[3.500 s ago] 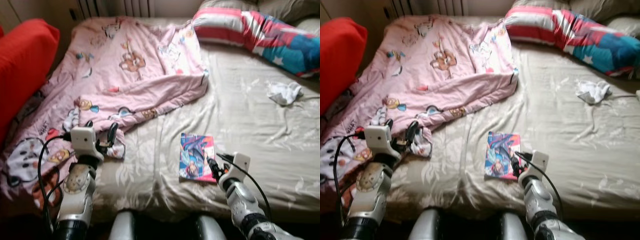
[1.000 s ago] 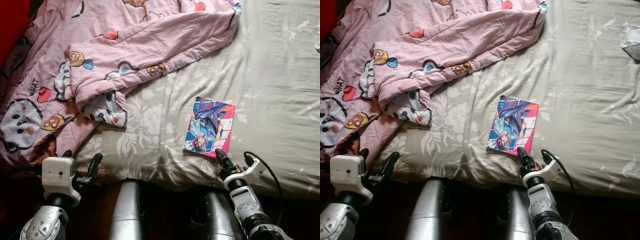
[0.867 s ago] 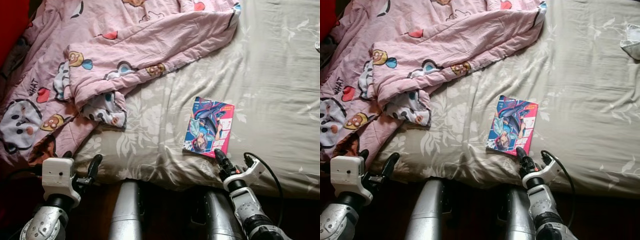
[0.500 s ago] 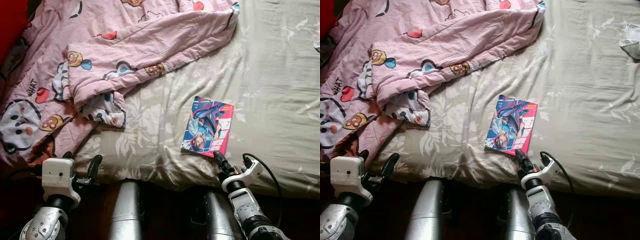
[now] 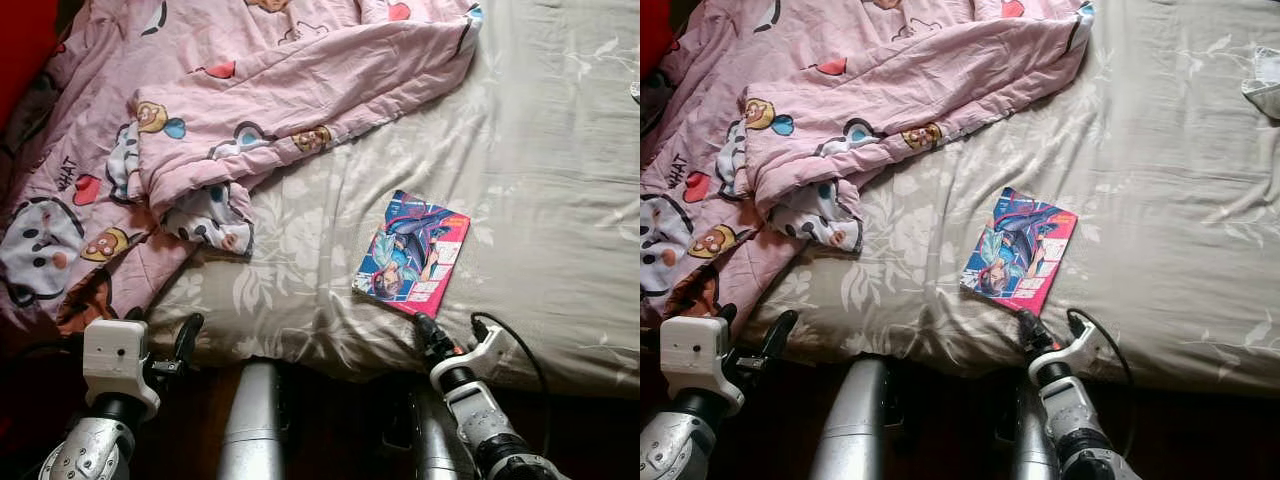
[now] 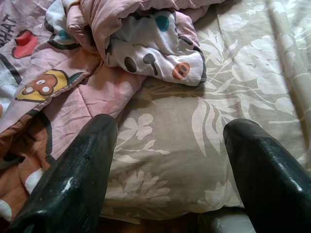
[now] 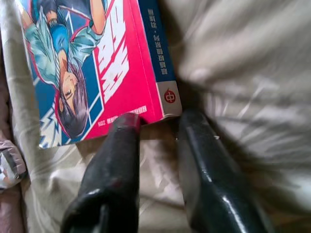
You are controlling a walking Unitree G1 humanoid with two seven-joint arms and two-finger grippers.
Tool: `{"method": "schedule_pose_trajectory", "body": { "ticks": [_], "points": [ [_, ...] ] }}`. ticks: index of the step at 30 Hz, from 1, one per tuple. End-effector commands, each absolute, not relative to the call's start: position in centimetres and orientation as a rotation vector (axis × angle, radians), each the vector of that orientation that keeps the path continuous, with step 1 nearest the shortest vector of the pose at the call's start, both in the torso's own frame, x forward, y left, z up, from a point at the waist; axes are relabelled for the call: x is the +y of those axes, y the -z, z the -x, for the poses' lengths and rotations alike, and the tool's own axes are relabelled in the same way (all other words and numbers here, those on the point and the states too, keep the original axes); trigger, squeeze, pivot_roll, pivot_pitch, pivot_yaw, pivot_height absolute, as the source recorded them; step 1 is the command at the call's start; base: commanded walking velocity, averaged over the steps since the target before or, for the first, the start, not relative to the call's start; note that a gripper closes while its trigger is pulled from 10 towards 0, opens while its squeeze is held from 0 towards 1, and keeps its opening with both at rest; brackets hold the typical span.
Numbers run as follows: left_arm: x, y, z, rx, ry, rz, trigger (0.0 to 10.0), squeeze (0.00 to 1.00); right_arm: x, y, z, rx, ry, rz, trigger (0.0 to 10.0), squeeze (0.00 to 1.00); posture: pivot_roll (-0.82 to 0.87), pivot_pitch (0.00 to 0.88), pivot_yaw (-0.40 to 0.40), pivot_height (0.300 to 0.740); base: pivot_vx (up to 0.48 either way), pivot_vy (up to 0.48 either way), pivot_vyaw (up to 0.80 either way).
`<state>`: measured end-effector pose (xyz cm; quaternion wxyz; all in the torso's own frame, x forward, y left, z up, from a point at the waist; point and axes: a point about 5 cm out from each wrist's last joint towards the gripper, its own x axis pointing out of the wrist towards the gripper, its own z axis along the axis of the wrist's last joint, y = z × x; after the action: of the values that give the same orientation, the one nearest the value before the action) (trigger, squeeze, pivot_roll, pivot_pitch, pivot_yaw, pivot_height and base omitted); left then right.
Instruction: Clean up the room
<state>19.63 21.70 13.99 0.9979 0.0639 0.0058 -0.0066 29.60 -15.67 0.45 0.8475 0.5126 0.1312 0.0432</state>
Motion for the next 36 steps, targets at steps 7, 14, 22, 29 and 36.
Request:
{"method": "schedule_pose_trajectory", "body": {
  "ticks": [7,14,22,29,36],
  "points": [
    [22.1,-13.4,-19.0,0.043,-0.003,-0.139,10.0,0.0,-15.5,1.3,-27.8,0.352,-0.063,-1.1,0.0,0.0,0.3,0.548,0.084,0.632,0.0,0.0,0.0],
    [22.2,-13.4,-19.0,0.045,-0.005,-0.141,10.0,0.0,-15.6,1.3,-27.8,0.348,-0.054,-1.094,0.0,0.0,0.3,0.548,0.087,0.632,0.0,0.0,0.0],
    [22.3,-12.9,-19.5,0.048,-0.01,-0.139,10.0,0.0,-16.3,-0.1,-29.2,0.262,-0.019,-1.026,0.0,0.0,0.28,0.523,0.078,0.632,0.0,0.0,0.0],
    [22.2,-11.4,-20.9,0.053,-0.021,-0.122,10.0,0.0,-17.1,-1.6,-30.3,0.163,0.001,-0.847,0.0,0.0,0.23,0.456,0.051,0.632,0.0,0.0,0.0],
    [22.0,-8.9,-22.8,0.071,-0.041,-0.083,10.0,0.0,-17.8,-2.9,-30.1,0.038,-0.021,-0.715,10.0,0.0,0.16,0.335,0.008,0.632,0.0,0.0,0.0]
  ]
}}
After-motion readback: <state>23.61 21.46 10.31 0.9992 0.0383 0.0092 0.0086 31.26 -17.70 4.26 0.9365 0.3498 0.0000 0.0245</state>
